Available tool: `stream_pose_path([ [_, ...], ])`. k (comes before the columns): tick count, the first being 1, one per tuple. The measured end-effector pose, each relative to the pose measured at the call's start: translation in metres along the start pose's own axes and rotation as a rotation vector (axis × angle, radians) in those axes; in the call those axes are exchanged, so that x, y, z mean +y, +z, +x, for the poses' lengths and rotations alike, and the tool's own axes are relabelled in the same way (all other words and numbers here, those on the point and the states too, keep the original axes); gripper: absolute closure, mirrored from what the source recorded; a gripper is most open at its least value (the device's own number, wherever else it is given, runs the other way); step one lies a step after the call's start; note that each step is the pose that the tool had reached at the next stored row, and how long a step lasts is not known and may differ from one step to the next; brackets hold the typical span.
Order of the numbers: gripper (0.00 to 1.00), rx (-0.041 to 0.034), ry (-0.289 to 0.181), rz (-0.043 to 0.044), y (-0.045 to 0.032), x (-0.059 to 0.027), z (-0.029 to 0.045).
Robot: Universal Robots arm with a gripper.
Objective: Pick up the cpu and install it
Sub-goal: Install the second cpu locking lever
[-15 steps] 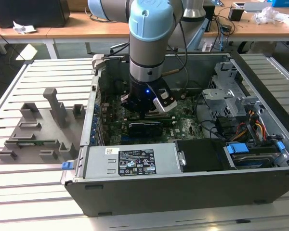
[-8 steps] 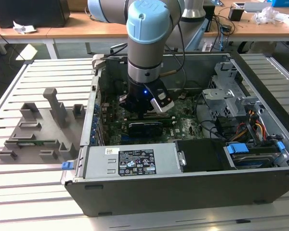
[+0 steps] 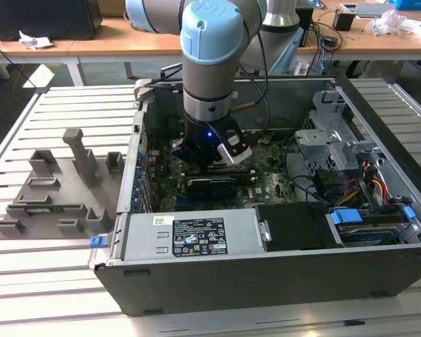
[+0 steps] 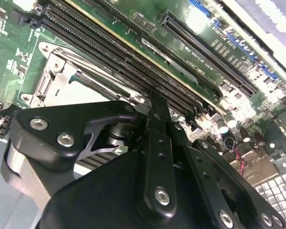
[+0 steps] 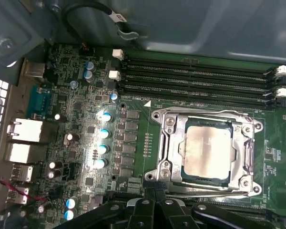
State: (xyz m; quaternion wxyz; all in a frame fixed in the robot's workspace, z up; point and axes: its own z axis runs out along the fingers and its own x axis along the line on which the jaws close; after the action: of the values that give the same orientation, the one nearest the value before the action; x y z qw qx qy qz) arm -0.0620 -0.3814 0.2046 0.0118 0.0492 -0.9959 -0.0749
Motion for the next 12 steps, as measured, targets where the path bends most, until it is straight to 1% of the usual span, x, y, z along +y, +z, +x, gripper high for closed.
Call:
stream_pose_path([
  [1,0.89,-0.0003,0.000,-0.0031,-0.0005,-0.0025,0.0003],
  [2,0.89,-0.0010,0.000,-0.0117,-0.0010,-0.0052,0.0006],
  [3,0.89,-0.0016,0.000,-0.0182,-0.0012,-0.0062,0.0007],
  [4,0.89,-0.0024,-0.001,-0.0267,-0.0013,-0.0067,0.0008],
  [6,0.89,-0.0044,-0.001,-0.0469,-0.0013,-0.0066,0.0008],
  [8,0.89,-0.0048,-0.001,-0.0512,-0.0006,-0.0067,0.0008],
  [9,0.89,-0.0044,-0.001,-0.0543,0.0010,-0.0070,0.0007],
  [10,0.89,-0.0046,-0.001,-0.0597,0.0016,-0.0071,0.0007],
  [12,0.89,-0.0050,-0.001,-0.0628,0.0019,-0.0070,0.0008],
])
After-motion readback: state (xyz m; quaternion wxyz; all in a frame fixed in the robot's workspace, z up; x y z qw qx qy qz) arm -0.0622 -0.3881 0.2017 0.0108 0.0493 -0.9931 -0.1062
